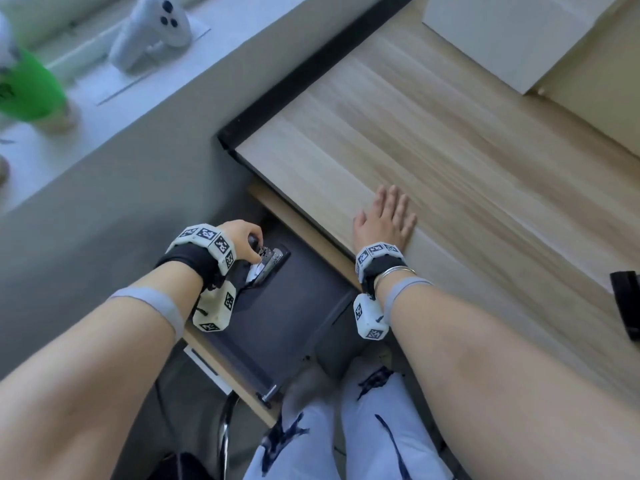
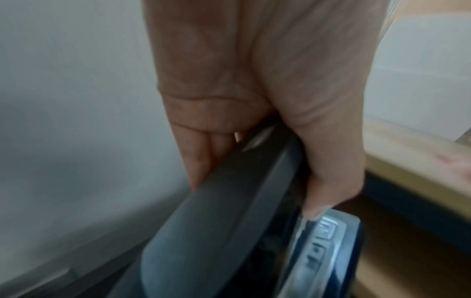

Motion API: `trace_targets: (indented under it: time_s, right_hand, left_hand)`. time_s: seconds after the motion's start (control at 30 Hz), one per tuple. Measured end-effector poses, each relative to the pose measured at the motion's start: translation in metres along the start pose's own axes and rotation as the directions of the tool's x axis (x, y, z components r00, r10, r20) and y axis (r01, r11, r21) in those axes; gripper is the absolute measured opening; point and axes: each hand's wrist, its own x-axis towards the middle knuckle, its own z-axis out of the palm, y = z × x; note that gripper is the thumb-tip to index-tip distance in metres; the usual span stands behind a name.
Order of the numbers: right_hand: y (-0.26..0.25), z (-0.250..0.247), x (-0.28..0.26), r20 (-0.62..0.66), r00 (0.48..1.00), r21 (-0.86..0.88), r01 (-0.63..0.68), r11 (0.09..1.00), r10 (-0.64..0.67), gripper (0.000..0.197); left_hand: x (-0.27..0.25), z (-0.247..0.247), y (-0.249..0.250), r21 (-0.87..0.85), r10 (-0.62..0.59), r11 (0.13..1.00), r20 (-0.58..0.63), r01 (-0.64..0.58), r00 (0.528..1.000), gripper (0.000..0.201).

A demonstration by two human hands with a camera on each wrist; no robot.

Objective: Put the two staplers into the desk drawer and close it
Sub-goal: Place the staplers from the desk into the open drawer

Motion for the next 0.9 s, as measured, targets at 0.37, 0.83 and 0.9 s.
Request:
trace_targets:
  time_s: [0.37,0.83,0.9]
  right_hand:
    - [0.004,0.015,0.001,-0.157,0.987,-0.019,0.038,0.999,-0.041,0.065]
    - [0.004,0.019,0.001,-0.202,0.978,-0.052,0.038,0.998,-0.048,0.066]
    - [0.004,0.019,0.001,-0.212,0.976,-0.061,0.036,0.998,-0.048,0.066]
  left_hand:
    - [0.077,0.077,-0.036,-0.032,-0.172,0.985,-0.004,0.171,0.985,0.034]
    - [0.132,0.123,-0.038,0.037,-0.229,0.973,0.006,0.228,0.973,0.03]
    - [0.134,0.125,-0.034,0.052,-0.238,0.97,0.01,0.237,0.971,0.03]
